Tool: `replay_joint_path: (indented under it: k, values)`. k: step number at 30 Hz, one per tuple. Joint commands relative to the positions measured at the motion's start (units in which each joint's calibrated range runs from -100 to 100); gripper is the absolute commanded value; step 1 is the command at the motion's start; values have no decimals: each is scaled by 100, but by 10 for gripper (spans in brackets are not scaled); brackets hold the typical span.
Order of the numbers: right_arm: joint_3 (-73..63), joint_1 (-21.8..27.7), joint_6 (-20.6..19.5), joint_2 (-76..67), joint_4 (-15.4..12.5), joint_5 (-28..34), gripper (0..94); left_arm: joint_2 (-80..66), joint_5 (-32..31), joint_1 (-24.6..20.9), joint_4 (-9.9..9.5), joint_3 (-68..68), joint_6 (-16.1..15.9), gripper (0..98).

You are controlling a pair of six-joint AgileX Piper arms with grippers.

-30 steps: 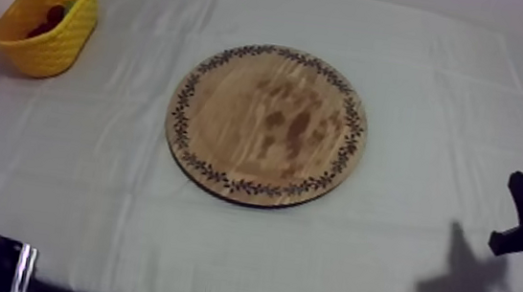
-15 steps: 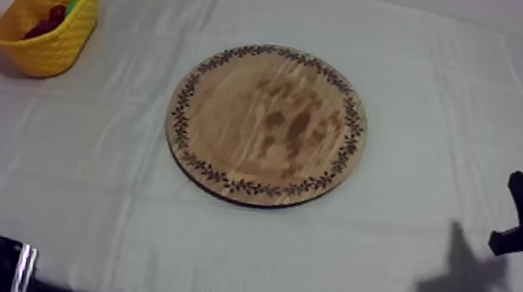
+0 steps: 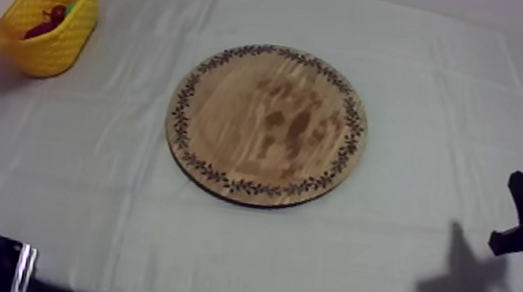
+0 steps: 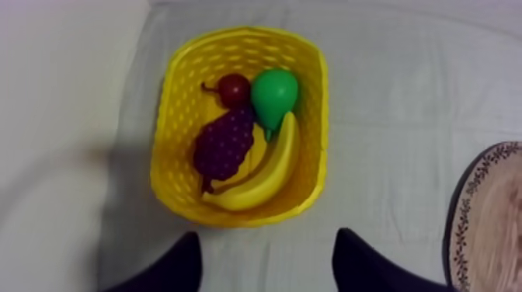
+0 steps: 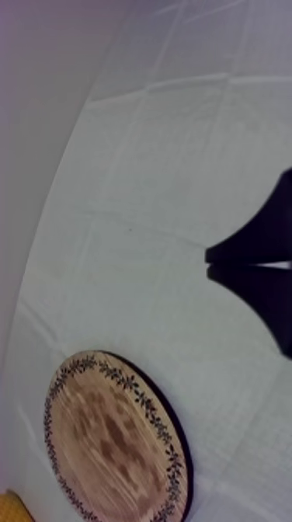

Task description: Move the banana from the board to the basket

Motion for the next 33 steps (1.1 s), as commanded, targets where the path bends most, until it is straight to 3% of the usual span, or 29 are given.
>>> replay_joint_path:
  k: [1,8,11,16,24,33]
  values:
    - [-3,1,4,3,0,-1,2,-953,-287,4,15,705,83,443]
    - [-3,1,4,3,0,-1,2,-2585,-916,-6,159,2051,110,127]
    - [-3,1,4,3,0,-1,2,-3074,-1142,49,227,2629,65,66]
    - [-3,1,4,3,0,-1,2,-3851,-1749,239,279,3776,86,28]
    - [-3,1,4,3,0,-1,2,-5852,-3507,370,534,6266,270,3]
    - [-3,1,2,3,0,-1,2,-7419,-3945,448,730,7923,176,0]
